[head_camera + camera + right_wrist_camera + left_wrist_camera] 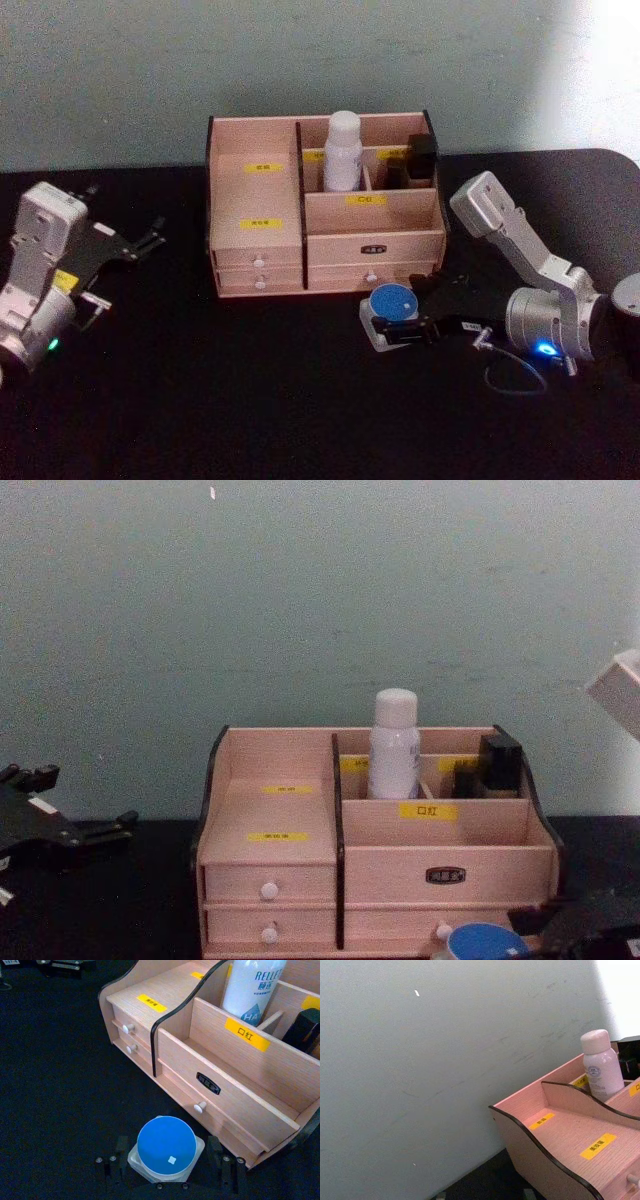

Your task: Pick up the facial cleanser and watermelon frost from the table and place them into the tiered storage box.

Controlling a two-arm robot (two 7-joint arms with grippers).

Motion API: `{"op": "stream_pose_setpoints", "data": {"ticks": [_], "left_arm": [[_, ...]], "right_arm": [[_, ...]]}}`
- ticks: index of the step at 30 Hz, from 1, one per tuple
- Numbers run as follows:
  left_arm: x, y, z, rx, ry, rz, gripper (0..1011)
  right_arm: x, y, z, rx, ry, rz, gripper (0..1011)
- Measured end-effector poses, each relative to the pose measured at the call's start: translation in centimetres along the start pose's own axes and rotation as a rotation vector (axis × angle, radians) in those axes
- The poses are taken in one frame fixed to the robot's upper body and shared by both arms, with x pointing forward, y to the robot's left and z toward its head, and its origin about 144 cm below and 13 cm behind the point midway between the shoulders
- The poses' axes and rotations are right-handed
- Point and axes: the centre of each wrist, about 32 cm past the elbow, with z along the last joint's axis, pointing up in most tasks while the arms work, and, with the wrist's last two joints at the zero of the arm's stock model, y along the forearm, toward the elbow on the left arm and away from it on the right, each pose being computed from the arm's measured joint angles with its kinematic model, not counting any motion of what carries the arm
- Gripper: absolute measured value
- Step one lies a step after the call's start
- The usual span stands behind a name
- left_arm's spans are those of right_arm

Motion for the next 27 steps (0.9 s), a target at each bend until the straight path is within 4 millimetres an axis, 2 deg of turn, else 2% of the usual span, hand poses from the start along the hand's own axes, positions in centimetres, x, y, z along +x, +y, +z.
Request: {"op": "stream_pose_setpoints", "data": {"ticks": [24, 27], "left_arm": [[0.00, 0.00, 0.00, 0.000, 0.000, 0.000, 1001], [0.00, 0.00, 0.00, 0.000, 0.000, 0.000, 1001]], "right_arm": [[0.05, 0.48, -0.02, -0.008, 0.000, 0.002, 1000], [0.05, 0.47, -0.02, -0.008, 0.000, 0.002, 977]]}}
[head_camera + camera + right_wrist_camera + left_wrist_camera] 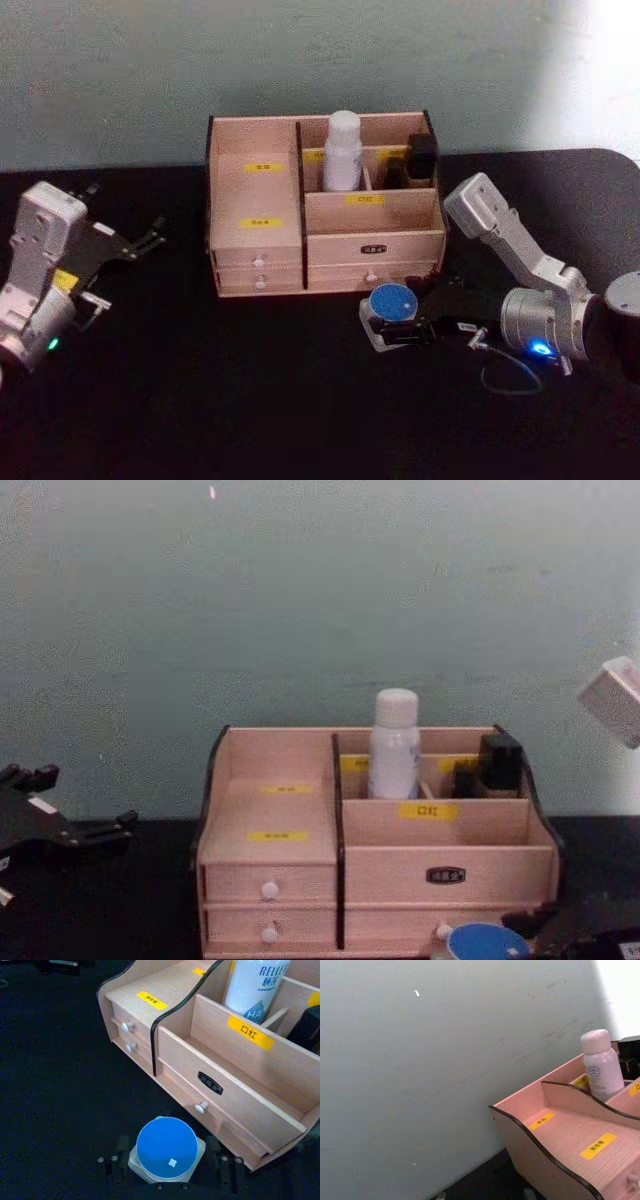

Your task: Pick up the facial cleanser and watermelon frost from the table and place them into the tiered storage box.

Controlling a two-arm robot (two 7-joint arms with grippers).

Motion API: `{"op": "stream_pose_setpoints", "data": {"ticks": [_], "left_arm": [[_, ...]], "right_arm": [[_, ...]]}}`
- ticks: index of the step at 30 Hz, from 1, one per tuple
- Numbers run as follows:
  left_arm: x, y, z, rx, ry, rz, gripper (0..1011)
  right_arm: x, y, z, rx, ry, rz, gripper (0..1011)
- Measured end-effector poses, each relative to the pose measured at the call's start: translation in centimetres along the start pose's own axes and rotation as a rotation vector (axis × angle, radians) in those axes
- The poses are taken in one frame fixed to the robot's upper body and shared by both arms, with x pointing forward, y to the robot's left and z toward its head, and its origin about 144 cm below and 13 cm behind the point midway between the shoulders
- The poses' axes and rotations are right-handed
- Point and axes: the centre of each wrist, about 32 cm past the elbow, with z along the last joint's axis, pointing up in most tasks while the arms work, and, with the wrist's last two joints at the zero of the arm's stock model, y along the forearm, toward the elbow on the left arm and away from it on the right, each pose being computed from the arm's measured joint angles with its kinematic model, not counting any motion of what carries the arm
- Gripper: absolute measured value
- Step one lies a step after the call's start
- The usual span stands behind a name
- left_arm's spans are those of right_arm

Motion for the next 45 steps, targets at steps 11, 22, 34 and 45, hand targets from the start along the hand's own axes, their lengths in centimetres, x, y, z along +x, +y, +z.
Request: {"op": "stream_pose_setpoints", "data": {"ticks": [11, 22, 34, 45], "left_arm": [[0.0, 0.0, 0.0, 0.000, 0.000, 0.000, 1001], [0.0, 0.0, 0.0, 0.000, 0.000, 0.000, 1001], [0.0, 0.0, 0.0, 0.000, 0.000, 0.000, 1001], [0.0, 0.0, 0.0, 0.000, 0.000, 0.000, 1001]], "right_arm": [[0.0, 0.0, 0.0, 0.000, 0.000, 0.000, 721], [0.0, 0.0, 0.0, 0.000, 0.000, 0.000, 717], [0.2, -0.4, 0.2, 0.027, 0.029, 0.021, 717], [0.4, -1.3, 2.1, 0.065, 0.022, 0.054, 717]]}}
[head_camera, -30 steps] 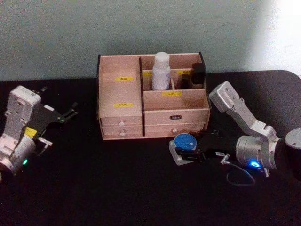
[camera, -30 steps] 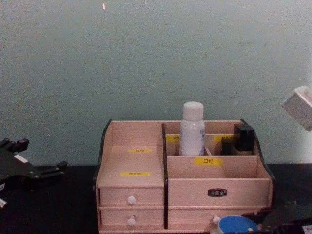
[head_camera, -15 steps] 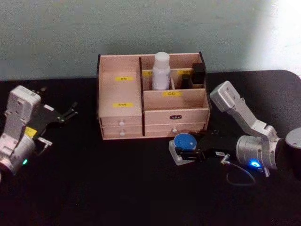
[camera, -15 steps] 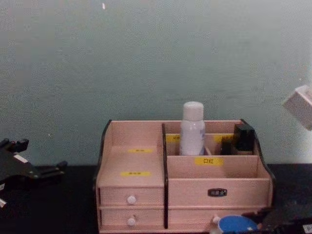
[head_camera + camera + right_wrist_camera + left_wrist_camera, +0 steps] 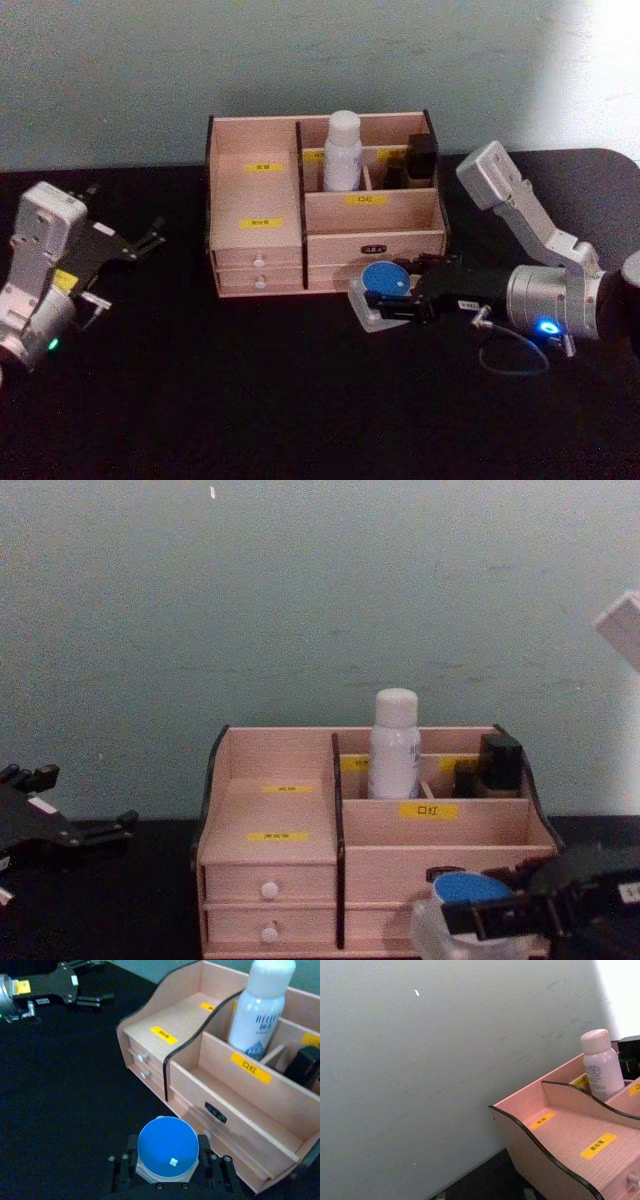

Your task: Pick up the facial cleanser and watermelon frost from the table and place them into the tiered storage box.

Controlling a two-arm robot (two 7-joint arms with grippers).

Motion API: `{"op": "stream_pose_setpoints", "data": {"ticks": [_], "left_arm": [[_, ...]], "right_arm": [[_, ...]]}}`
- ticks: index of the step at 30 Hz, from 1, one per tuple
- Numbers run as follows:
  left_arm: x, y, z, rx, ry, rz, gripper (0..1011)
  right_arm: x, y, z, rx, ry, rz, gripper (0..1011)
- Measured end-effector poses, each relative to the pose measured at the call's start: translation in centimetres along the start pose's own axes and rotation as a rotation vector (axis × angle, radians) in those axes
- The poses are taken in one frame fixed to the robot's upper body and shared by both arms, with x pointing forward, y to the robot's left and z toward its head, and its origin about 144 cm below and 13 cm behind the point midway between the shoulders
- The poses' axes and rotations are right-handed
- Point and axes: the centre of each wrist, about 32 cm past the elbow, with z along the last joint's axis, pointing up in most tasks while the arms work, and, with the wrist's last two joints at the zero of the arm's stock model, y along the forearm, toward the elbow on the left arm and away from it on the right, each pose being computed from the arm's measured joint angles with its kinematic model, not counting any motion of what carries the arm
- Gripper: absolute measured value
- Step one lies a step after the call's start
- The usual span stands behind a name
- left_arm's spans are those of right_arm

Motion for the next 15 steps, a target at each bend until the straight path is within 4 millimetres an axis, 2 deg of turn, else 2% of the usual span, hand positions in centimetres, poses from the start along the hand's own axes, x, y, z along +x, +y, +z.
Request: {"op": "stream_pose_setpoints", "data": {"ticks": [15], "left_arm": [[0.0, 0.0, 0.0, 0.000, 0.000, 0.000, 1001]], "right_arm": [[0.2, 0.2, 4.0, 0.062, -0.031, 0.020, 716]]}}
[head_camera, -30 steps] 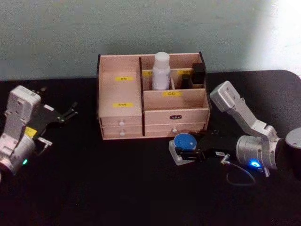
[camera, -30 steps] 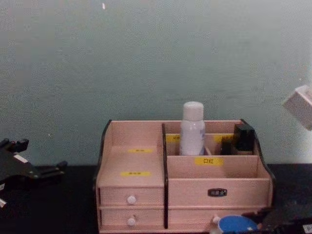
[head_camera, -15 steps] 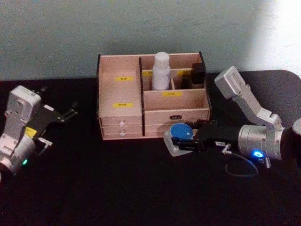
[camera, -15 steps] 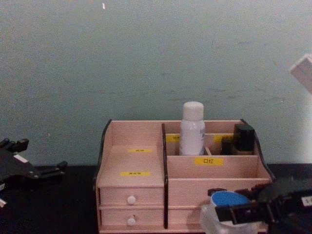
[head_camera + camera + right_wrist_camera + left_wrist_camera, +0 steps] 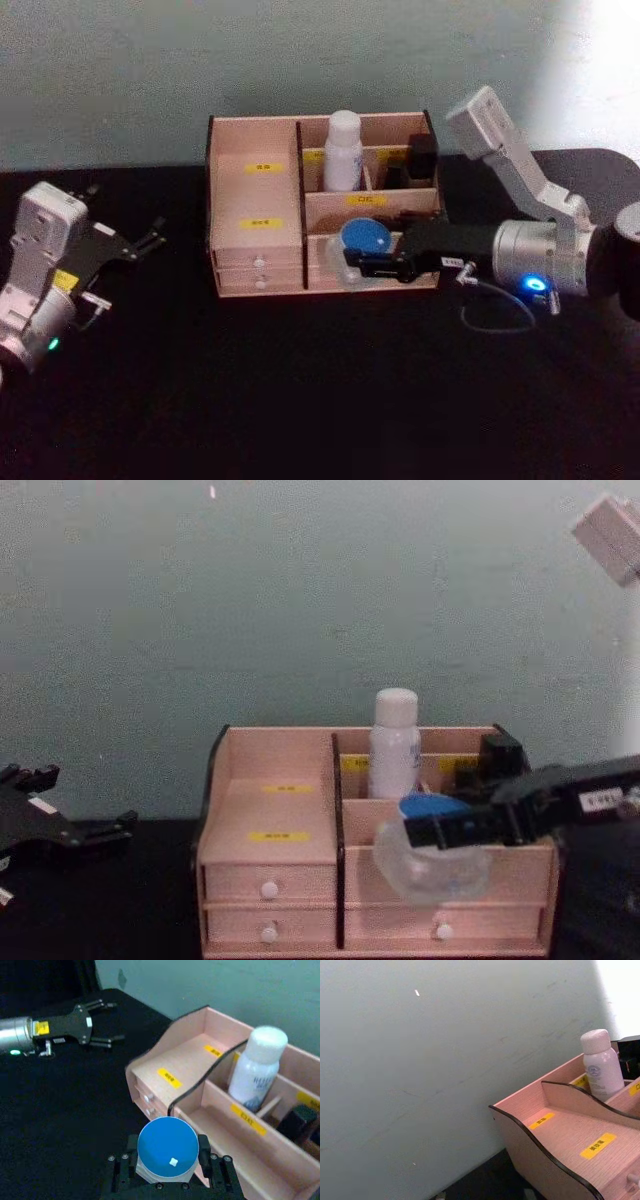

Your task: Pick up the facial cleanser and watermelon frost from the table and place them into the tiered storage box.

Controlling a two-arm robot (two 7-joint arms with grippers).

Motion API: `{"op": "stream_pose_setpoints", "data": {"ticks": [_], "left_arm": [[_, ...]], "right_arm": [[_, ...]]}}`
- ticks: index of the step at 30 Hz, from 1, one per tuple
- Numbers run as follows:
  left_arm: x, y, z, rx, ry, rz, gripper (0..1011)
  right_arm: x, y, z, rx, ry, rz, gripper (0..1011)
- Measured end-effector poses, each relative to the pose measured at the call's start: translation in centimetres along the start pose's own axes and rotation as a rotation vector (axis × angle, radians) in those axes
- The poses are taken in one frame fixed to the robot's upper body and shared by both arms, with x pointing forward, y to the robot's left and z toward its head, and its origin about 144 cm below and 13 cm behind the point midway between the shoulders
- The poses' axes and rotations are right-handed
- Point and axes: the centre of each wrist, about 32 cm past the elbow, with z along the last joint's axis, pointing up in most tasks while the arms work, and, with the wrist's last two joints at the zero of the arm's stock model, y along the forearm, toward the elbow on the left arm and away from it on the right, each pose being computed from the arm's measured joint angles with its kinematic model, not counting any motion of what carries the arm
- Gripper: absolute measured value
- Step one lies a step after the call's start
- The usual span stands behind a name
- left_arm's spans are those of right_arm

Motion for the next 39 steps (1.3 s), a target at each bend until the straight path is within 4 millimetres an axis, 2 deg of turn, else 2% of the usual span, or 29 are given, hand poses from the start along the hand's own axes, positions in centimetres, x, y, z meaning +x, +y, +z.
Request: {"op": "stream_pose_setpoints", "data": {"ticks": [25, 39], "left_arm": [[0.0, 0.0, 0.0, 0.000, 0.000, 0.000, 1001], [0.0, 0.0, 0.0, 0.000, 0.000, 0.000, 1001]], "right_arm": [[0.9, 3.7, 3.9, 0.050, -0.018, -0.004, 717], [1.6, 6.8, 5.9, 0.050, -0.037, 0.002, 717]]}}
